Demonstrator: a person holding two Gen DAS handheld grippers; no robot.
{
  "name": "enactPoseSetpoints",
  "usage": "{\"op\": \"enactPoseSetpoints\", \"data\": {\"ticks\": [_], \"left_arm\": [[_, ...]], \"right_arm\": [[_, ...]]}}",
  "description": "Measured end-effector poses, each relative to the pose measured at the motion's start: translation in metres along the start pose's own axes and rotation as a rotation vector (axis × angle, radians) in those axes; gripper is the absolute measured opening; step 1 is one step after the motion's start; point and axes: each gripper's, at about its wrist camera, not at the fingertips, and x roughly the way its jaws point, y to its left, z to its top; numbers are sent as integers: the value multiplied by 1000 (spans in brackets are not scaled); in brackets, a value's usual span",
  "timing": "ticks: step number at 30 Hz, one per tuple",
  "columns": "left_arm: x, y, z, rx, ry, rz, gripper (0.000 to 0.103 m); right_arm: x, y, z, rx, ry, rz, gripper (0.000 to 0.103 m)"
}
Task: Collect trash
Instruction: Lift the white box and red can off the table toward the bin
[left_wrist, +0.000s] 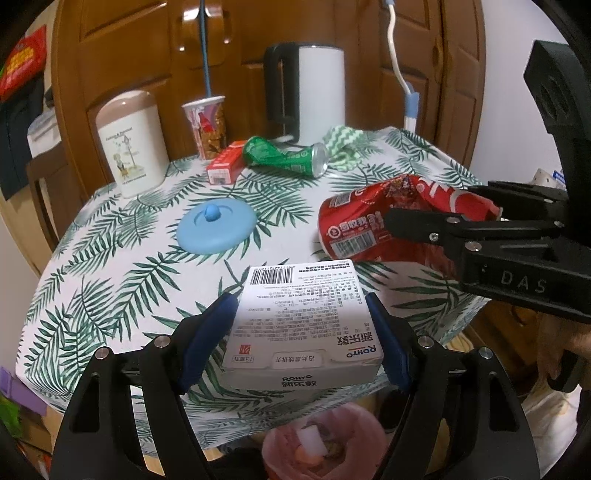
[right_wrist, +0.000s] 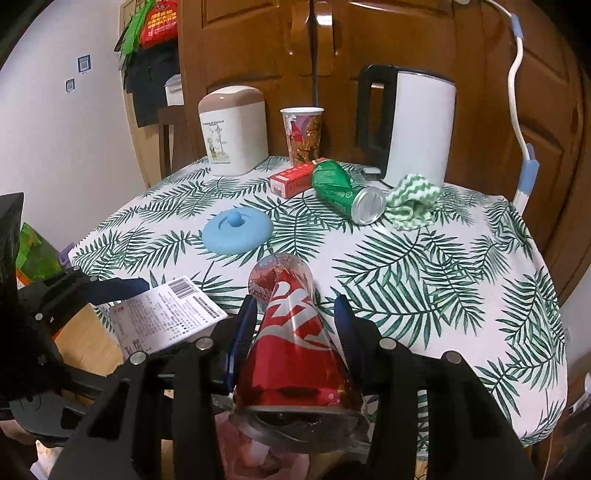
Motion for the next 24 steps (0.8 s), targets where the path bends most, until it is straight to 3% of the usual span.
{"op": "enactPoseSetpoints", "data": {"ticks": [18,24], "left_arm": [[-1,0,-2,-4,2,-4,74],[2,1,-5,-2,12,-4,74]], "right_arm": [[0,5,5,-16,1,-5,43],[28,-5,-1,-7,91,-15,42]]}}
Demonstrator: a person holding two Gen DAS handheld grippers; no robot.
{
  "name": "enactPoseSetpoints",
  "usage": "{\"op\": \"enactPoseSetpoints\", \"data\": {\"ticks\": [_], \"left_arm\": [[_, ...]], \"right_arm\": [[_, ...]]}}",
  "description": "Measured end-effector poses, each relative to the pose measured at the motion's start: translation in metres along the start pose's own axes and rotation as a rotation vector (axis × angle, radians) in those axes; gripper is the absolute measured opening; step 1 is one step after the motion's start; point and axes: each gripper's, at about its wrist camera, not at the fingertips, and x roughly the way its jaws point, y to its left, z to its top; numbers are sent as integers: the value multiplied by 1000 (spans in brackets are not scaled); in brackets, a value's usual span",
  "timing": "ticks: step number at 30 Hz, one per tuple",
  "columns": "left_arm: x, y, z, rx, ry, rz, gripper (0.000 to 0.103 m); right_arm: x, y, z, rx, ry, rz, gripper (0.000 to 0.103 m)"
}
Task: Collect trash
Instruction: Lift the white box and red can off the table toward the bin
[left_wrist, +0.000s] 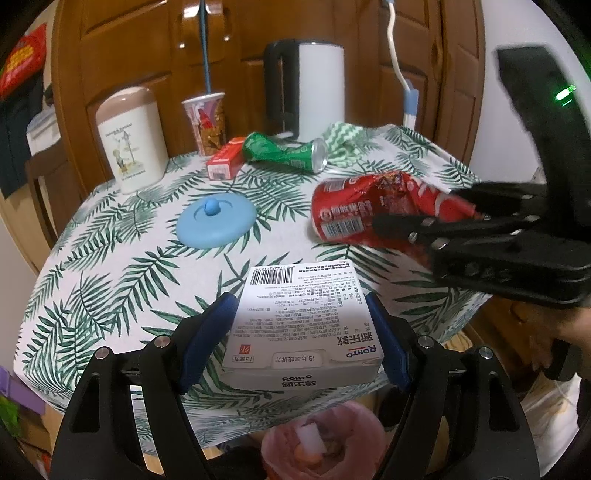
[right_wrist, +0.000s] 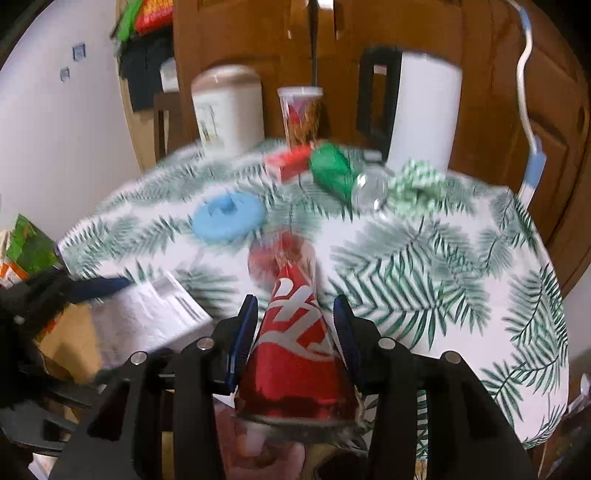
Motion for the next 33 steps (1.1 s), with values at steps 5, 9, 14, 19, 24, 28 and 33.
{"op": "enactPoseSetpoints", "data": {"ticks": [5,9,14,19,24,28,33], "left_arm": [[4,-1,-2,1,10,0,74],[8,1,-1,1,14,2,74],[12,2,-1,-2,18,1,74],[15,3,-2,-6,23,-3,74],[16,3,-4,-10,26,-7,74],[12,5,-4,-15,18,-6,74],[-2,6,-7,-14,2,-7,74]], "right_arm": [[19,-5,-1,-8,56,-15,42],[27,-4,11,-46,89,-73,54],[36,-3,21,-68,119,-66,22],[30,-1,21,-93,79,-71,21],[18,0,19,-80,44,-61,21],[1,3,13,-62,18,-27,21],[-27,13,-1,-50,-18,9,21]]}}
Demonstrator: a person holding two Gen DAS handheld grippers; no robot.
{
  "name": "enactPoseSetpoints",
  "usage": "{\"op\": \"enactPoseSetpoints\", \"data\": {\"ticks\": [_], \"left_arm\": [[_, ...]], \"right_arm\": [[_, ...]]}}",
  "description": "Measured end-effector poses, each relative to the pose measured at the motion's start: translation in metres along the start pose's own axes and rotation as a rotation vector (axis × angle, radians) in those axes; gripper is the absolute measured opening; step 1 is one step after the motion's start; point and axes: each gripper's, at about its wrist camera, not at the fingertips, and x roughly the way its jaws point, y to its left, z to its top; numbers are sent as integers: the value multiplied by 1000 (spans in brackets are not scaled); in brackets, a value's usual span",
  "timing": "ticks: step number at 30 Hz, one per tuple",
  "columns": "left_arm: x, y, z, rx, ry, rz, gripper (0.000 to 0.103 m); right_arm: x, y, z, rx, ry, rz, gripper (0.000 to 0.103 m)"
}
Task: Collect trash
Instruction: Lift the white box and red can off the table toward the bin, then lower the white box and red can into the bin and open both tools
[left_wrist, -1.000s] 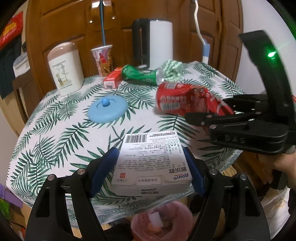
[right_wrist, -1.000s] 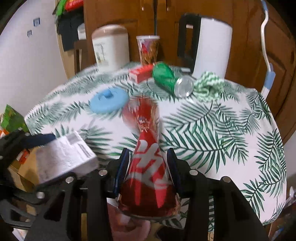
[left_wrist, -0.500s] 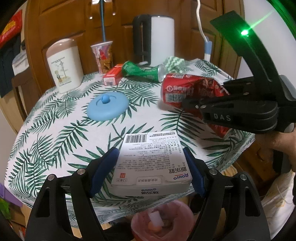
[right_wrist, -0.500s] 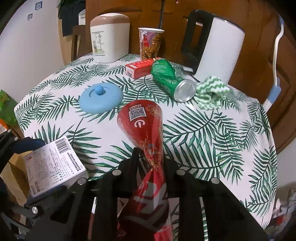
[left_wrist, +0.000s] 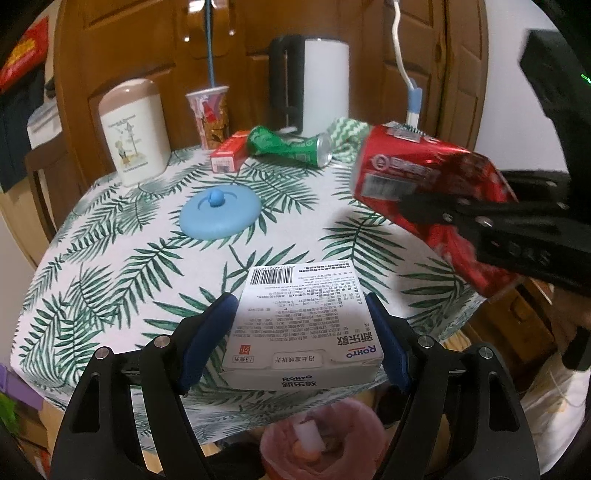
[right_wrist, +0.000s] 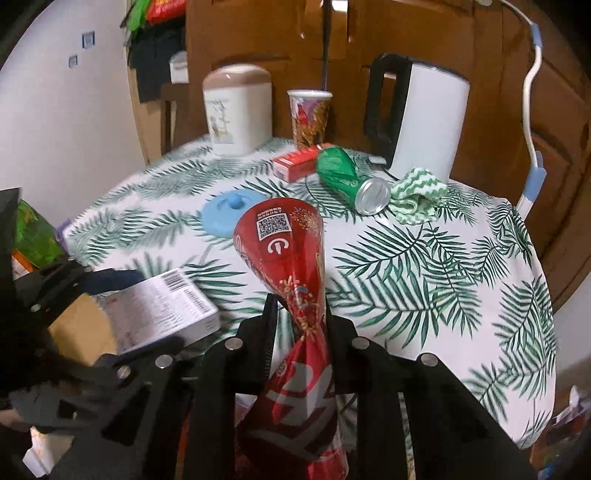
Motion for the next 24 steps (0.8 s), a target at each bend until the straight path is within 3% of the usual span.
{"op": "enactPoseSetpoints", "data": {"ticks": [8,15,20,24], "left_arm": [[-34,-7,-26,25,-7,-5,74],[-47,-17,-76,26,55,-14,74],[-31,-21,-118,13,138,-26,74],[6,-20,-158,5,237,-7,74]], "right_arm": [[-35,20,-44,24,-13,65,21],[-34,38,-98,47,35,103,21],[-12,49,-142,56,112,123,21],[25,54,-177,70,188,140,21]]}}
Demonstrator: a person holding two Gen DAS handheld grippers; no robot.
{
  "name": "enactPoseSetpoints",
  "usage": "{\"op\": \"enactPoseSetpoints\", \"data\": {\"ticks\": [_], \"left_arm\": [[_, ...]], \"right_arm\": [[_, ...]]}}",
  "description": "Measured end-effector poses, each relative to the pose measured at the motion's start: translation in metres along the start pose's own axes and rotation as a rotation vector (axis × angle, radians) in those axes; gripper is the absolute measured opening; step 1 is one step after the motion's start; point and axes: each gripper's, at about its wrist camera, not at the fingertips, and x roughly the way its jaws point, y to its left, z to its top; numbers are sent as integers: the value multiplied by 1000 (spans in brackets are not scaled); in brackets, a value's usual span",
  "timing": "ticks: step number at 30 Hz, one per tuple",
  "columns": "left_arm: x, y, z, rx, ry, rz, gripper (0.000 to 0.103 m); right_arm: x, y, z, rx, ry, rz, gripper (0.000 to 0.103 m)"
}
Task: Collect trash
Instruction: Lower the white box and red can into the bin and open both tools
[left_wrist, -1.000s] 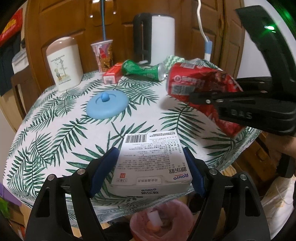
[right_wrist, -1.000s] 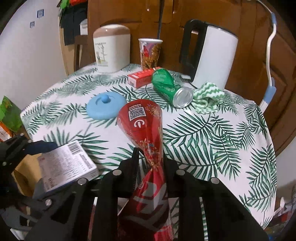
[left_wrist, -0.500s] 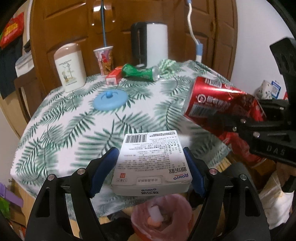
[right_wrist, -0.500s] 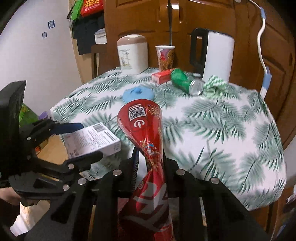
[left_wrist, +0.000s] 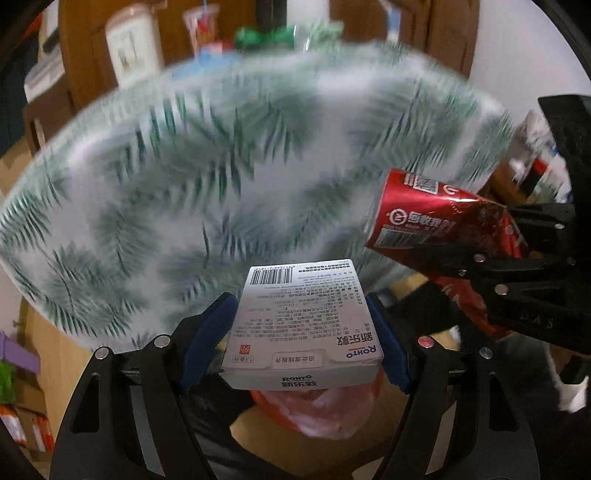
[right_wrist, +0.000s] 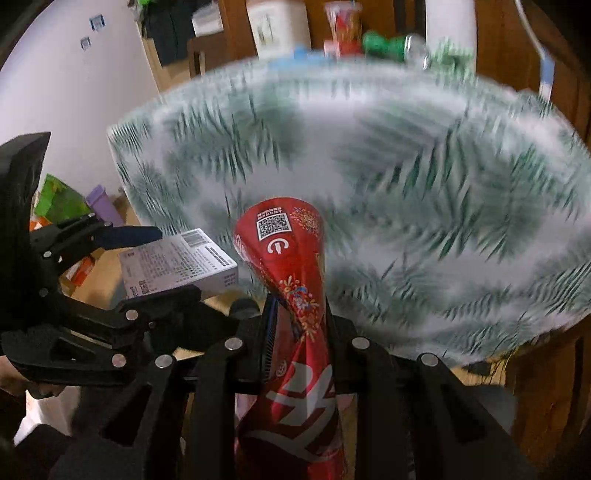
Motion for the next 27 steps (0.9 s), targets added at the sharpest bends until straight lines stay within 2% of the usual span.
{"op": "enactPoseSetpoints", "data": {"ticks": [6,14,21,27], "left_arm": [[80,10,-35,-38,163,5,74],[149,15,-62,-34,309,8,74],[196,14,-71,-27,405,17,74],[218,11,-72,-23,458,17,77]], "right_arm": [[79,-6,-34,18,131,11,21],[166,-18,-69,45,299,14,21],[206,-29,-84,74,382,14,22],[230,-35,-87,98,422,12,22]]}}
